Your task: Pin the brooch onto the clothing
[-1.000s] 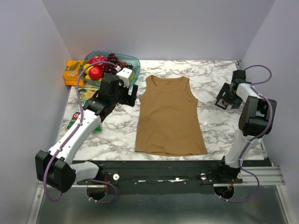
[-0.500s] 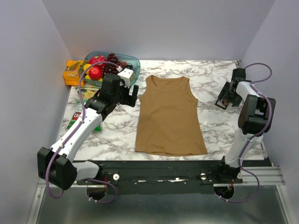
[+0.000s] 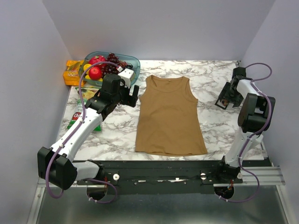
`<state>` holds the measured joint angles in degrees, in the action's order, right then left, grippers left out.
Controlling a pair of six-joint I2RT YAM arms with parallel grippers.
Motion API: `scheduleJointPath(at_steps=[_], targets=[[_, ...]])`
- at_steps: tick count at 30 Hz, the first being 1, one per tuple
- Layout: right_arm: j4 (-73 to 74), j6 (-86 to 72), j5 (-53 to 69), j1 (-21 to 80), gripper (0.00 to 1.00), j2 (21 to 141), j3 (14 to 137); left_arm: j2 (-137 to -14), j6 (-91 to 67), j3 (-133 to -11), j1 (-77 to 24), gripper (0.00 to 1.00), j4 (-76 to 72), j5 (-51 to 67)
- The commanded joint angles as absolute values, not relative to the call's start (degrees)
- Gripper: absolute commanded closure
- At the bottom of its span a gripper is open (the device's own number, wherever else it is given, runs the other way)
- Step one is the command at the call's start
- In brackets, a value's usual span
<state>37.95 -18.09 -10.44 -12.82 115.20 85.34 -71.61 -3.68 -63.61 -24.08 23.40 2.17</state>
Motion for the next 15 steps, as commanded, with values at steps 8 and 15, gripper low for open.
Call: scheduleJointPath(at_steps=[8,15], targets=[[46.8,-21.4,-12.3,-13.2,0.2,119.3,91.2,-71.6,-4.0,-63.8,-23.8,0.04,23.2,3.0],[49.0,-21.3,-11.6,-13.2,0.26,119.9,92.1,-71.6,-4.0,-63.8,-23.8,0.04,23.2,2.9]])
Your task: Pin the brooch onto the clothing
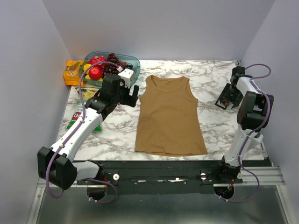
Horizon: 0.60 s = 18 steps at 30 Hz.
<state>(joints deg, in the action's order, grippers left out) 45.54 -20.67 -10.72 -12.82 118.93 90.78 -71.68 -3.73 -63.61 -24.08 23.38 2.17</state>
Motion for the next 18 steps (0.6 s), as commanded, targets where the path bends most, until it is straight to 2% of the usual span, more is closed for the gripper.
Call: scheduleJointPath(at_steps=[1,18], targets=[[48.8,-21.3,-11.3,-13.2,0.26,119.8,91.8,-71.6,-4.0,-63.8,-23.8,0.04,23.3,3.0],[45.6,-17.7,-6.8,-11.7,0.27,112.9,80.9,-71.6,-4.0,-64.0,-23.8,0.04,23.1,3.2]])
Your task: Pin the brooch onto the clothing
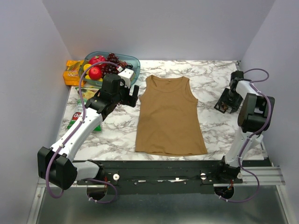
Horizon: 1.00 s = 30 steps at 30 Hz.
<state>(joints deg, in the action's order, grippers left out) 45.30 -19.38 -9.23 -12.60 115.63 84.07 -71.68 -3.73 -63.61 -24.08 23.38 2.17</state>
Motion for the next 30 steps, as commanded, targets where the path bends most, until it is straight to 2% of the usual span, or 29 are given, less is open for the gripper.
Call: scheduleJointPath(at_steps=[1,5,16,30], targets=[[45.2,-17.6,-6.3,-11.6,0.27,112.2,80.3,-71.8,-4.0,-64.0,-23.8,0.04,23.3,3.1],[43.9,-17.6,-3.3,-11.5,0.27,109.8,78.4,-72.0,-4.0,-64.0,-23.8,0.04,23.3,3.1],[41.6,-19.8,-6.0,-11.6,0.24,109.3,79.9,-72.2,-4.1,-63.9,-23.8,0.04,23.3,3.0],[39.7,-21.1,-6.6,-12.0,0.33,113.1,79.9,-71.5,-4.0,-63.8,-23.8,0.04,23.3,2.7]])
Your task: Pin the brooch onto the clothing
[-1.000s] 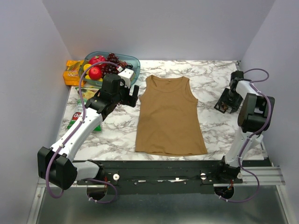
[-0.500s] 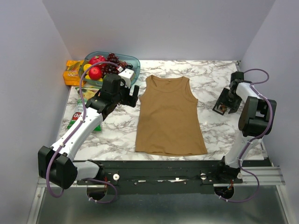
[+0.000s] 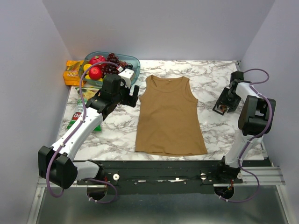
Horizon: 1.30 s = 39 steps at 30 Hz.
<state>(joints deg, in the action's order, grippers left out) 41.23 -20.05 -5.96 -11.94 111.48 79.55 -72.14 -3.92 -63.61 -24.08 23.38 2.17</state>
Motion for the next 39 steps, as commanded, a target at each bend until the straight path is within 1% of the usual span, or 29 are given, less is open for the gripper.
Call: scheduleJointPath(at_steps=[1,6,11,18,21,29,36,39], targets=[[39.5,-21.1,-6.7,-12.0,0.34,113.3,79.8,-71.5,-4.0,-63.8,-23.8,0.04,23.3,2.7],[39.2,-20.9,-6.4,-12.0,0.38,113.4,79.8,-71.6,-4.0,-63.9,-23.8,0.04,23.4,2.5],[39.1,-20.8,-6.4,-12.0,0.38,113.3,79.8,-71.5,-4.0,-63.9,-23.8,0.04,23.4,2.6],[38.3,-20.6,-6.4,-12.0,0.48,112.9,79.0,-71.1,-4.0,-63.9,-23.8,0.03,23.3,2.5],[38.4,-20.2,-6.2,-12.0,0.5,112.6,78.6,-71.1,-4.0,-63.9,-23.8,0.03,23.4,2.6],[38.1,-19.8,-5.0,-12.0,0.52,105.9,76.2,-71.0,-4.1,-64.1,-23.8,0.03,23.4,3.1],[37.6,-18.9,-1.3,-11.6,0.55,100.6,74.1,-70.7,-4.3,-64.0,-23.8,0.03,23.2,3.8],[36.7,-18.1,1.3,-10.2,0.55,98.3,72.1,-70.1,-3.8,-63.5,-23.8,0.03,22.4,6.9]])
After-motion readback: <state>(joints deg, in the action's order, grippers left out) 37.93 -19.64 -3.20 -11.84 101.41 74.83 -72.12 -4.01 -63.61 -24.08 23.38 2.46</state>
